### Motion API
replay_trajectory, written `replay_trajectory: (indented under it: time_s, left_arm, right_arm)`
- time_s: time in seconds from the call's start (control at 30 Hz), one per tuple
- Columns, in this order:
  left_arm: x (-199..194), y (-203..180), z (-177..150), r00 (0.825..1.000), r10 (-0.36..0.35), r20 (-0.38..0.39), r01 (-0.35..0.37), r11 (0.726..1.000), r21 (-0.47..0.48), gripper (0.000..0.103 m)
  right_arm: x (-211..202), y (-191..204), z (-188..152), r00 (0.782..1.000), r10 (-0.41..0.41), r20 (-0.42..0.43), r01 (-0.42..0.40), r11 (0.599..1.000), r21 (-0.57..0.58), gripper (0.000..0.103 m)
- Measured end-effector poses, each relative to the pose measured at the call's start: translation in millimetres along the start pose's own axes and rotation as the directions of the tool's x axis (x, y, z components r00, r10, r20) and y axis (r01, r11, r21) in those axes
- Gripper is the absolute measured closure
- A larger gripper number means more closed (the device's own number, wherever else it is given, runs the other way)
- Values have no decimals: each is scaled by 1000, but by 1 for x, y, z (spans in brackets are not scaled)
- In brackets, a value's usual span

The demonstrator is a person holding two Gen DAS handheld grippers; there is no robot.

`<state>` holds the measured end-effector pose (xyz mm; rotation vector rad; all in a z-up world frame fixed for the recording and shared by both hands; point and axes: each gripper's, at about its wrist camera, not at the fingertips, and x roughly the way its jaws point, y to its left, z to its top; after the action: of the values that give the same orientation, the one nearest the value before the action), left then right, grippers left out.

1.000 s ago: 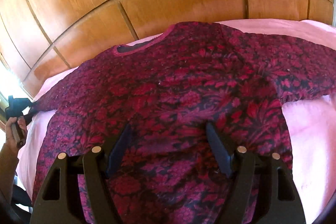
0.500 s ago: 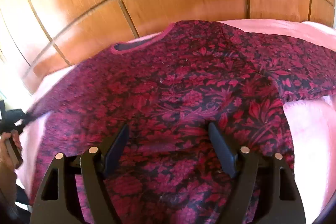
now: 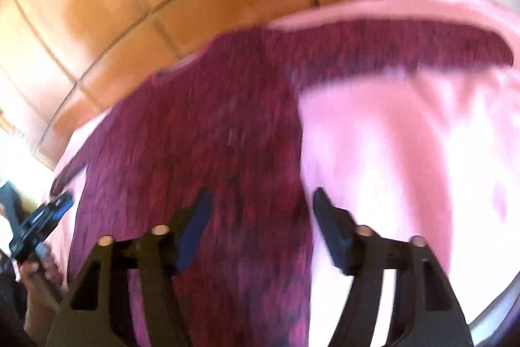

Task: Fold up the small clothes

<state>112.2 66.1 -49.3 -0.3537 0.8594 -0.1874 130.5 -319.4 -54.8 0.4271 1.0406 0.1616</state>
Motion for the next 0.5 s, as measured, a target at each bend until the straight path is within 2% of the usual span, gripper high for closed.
replay_trajectory:
  time_s: [0.1,0.13,0.2,0.33,0.43,0.5]
  left_arm:
    - [-1,-3,-20,999,38,-3,-38,999,13,72]
    - [-1,-2,-24,999,37,-12,-37,999,5,72]
    - [-1,0,-32,998,54,-12,-54,999,-4,72]
    - [-4,-1,-43,995,102,-19,-102,994,26,72]
    - [-10,-4,-56,994,106,-17,-106,994,32,72]
    - [-13,-4,-55,994,107,-20,-107,994,29,72]
  right_arm:
    - [-2,5,-22,999,6,-50,-8,999,-43,60]
    - [-2,8,-28,998,-4,-59,0,998,-65,73]
    - [-5,14,-34,997,-64,-45,57,989,-134,90]
    - [-28,20,-26,995,-101,18,103,977,-184,92]
    - [-10,8,-38,985,-170,-33,160,966,-204,92]
    - [-6,3,-39,988,-153,-30,144,970,-197,89]
